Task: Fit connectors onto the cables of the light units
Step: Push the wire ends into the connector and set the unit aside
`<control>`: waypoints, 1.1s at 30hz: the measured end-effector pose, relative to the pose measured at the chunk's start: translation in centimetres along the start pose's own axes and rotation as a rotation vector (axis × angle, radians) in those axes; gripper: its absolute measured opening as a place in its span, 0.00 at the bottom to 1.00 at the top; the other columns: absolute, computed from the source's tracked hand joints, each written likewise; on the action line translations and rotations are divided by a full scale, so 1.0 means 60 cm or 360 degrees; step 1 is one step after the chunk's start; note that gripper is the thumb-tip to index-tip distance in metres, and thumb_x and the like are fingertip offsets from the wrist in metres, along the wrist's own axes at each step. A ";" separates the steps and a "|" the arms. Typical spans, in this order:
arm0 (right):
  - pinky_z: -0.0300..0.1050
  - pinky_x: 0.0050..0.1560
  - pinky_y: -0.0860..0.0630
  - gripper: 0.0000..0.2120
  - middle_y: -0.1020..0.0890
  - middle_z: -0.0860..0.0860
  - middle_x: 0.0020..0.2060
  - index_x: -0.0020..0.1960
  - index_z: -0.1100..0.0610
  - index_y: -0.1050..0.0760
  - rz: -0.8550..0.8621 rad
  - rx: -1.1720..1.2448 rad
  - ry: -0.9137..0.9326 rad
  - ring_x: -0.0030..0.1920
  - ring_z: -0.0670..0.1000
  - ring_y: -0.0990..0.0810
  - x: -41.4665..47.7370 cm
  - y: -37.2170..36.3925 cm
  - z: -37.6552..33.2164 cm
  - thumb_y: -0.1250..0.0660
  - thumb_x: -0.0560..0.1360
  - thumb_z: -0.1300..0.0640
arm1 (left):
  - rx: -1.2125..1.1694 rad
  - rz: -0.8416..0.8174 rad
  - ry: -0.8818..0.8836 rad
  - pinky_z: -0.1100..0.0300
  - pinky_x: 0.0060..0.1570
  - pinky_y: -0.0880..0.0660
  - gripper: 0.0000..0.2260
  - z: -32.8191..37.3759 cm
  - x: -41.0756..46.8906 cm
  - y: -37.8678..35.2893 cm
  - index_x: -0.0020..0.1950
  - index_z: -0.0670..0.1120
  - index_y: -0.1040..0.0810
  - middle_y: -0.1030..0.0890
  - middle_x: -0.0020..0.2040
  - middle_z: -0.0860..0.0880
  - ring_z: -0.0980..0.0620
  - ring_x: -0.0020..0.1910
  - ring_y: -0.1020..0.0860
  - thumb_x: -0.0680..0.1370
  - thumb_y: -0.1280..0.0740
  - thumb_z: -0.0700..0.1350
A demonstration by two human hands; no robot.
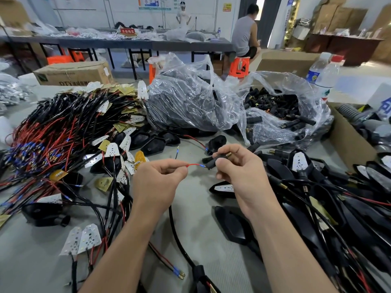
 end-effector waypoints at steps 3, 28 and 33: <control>0.38 0.34 0.22 0.12 0.18 0.51 0.36 0.47 0.60 0.21 0.0059 0.0081 0.0008 0.31 0.47 0.23 0.001 0.004 0.001 0.33 0.74 0.76 | 0.0098 -0.0034 -0.0062 0.65 0.33 0.28 0.10 0.005 -0.005 -0.008 0.38 0.59 0.13 0.16 0.31 0.57 0.62 0.28 0.22 0.72 0.23 0.42; 0.41 0.35 0.21 0.07 0.14 0.59 0.43 0.50 0.59 0.23 0.0022 0.0052 -0.0229 0.32 0.52 0.21 -0.011 -0.018 0.023 0.36 0.79 0.69 | 0.0586 -0.0106 -0.0361 0.73 0.59 0.42 0.13 0.036 -0.012 -0.015 0.33 0.65 0.18 0.22 0.51 0.71 0.65 0.62 0.30 0.69 0.20 0.48; 0.40 0.36 0.20 0.10 0.14 0.60 0.44 0.48 0.61 0.18 0.0032 0.0232 -0.0296 0.34 0.51 0.19 -0.011 -0.018 0.026 0.38 0.82 0.66 | 0.0366 -0.0104 -0.0216 0.63 0.62 0.33 0.09 0.023 -0.011 -0.013 0.35 0.63 0.15 0.18 0.49 0.71 0.66 0.57 0.23 0.68 0.20 0.49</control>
Point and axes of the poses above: each hand's wrist, its own x-axis towards the middle knuckle, its own y-axis out of the back of the hand, z = x × y, the point moved 8 cm from there along x, towards the middle knuckle
